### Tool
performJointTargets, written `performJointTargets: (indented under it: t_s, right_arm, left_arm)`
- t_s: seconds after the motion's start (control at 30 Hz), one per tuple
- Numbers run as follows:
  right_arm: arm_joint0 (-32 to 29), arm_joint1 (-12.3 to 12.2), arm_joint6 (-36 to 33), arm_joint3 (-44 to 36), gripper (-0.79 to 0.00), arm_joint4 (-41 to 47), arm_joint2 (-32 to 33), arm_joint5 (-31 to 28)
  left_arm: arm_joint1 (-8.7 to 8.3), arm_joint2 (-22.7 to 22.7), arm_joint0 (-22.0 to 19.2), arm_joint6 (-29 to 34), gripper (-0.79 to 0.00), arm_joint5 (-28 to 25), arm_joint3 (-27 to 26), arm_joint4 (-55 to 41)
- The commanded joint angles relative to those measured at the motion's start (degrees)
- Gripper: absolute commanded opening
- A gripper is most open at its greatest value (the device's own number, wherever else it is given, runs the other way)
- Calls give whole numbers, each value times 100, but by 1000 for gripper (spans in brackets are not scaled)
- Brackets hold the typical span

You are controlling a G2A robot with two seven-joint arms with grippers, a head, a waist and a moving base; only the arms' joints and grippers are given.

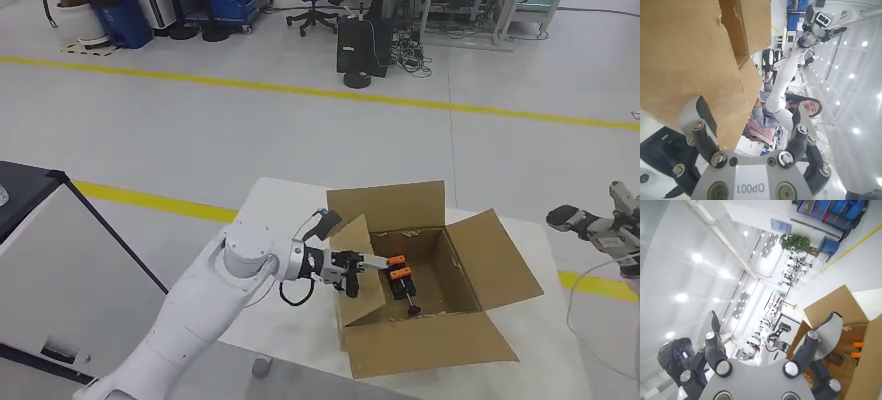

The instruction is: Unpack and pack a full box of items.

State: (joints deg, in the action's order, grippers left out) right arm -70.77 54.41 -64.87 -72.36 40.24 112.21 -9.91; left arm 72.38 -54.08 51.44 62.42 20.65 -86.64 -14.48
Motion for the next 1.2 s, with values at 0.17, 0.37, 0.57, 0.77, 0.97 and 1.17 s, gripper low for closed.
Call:
performJointTargets:
  t_s: [0.17, 0.37, 0.57, 0.77, 0.97, 1.17]
  right_arm:
    - [18, -33, 381, 437, 0, -255, -11, 69]
    - [71, -43, 578, 690, 0, -206, -1, 2]
    - [93, -80, 623, 824, 0, -324, 48, -61]
    - [131, -110, 692, 990, 0, -392, 78, -131]
    - [124, -140, 697, 1163, 0, -471, 33, 136]
    - [226, -199, 600, 1586, 0, -499, 61, 502]
  left_arm:
    - [97, 398, -273, -284, 0, -87, 384, 168]
    - [169, 629, -447, -536, 0, -127, 649, 319]
    - [202, 808, -604, -674, 0, -35, 772, 662]
    - [200, 867, -691, -721, 0, 96, 778, 937]
    - [188, 922, -713, -675, 0, 208, 754, 1160]
    - [117, 523, -572, -707, 0, 221, 185, 846]
